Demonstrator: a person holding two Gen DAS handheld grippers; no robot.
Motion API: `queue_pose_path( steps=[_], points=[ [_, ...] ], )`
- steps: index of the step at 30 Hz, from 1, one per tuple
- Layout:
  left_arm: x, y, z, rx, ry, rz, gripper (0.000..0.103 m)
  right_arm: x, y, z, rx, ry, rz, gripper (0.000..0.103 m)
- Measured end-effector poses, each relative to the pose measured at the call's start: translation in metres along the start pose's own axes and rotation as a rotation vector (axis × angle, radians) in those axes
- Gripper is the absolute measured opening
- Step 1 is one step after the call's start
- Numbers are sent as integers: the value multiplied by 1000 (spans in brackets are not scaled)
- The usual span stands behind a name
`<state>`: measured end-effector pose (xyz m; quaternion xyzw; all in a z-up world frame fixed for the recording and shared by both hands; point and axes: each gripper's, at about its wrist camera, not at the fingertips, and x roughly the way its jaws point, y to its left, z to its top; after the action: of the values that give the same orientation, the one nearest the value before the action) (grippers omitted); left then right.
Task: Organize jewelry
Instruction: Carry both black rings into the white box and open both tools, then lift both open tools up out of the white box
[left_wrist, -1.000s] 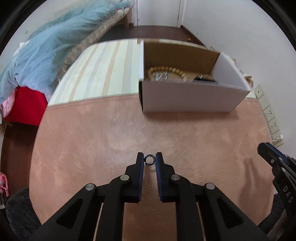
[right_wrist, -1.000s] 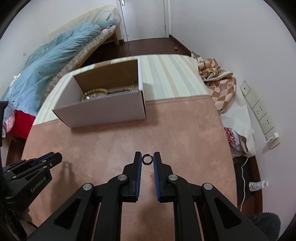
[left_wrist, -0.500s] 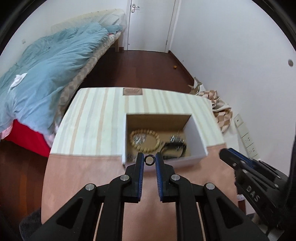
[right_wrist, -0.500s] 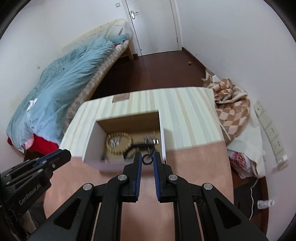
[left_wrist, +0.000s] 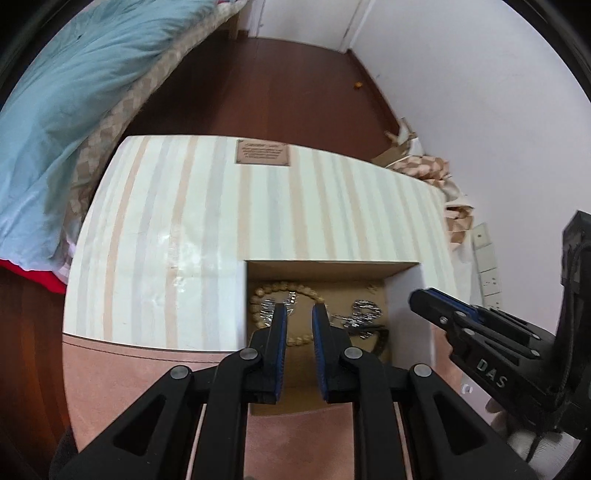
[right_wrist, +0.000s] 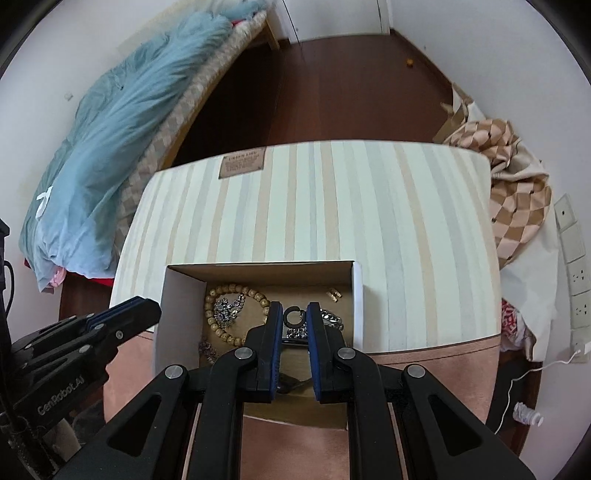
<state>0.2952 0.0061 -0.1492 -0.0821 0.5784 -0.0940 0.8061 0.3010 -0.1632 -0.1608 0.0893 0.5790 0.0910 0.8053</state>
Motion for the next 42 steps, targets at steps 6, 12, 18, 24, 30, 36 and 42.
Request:
queue_pose_path(
  steps=[6,12,18,24,30,36,42],
  points=[
    [-14,9,2,-4,-71,65,77,-5,-3,0,11,-10,2,48],
    [-25,20,-14,-7,-99,148,99,-20,-3,-15,0,-43,-68,77],
    [-35,24,-39,-1,-133,234,102,-30,-1,-42,-34,-54,-209,98],
    [-43,22,-62,7,-134,267,102,-39,5,-70,-50,-58,-263,99],
    [-74,11,-80,21,-175,271,102,-73,15,-89,-46,-107,-275,99],
    [-125,0,-107,2,-230,247,102,-130,26,-114,-27,-188,-273,99],
    [-175,-15,-131,33,-293,254,102,-189,41,-142,-39,-270,-279,99]
  ],
)
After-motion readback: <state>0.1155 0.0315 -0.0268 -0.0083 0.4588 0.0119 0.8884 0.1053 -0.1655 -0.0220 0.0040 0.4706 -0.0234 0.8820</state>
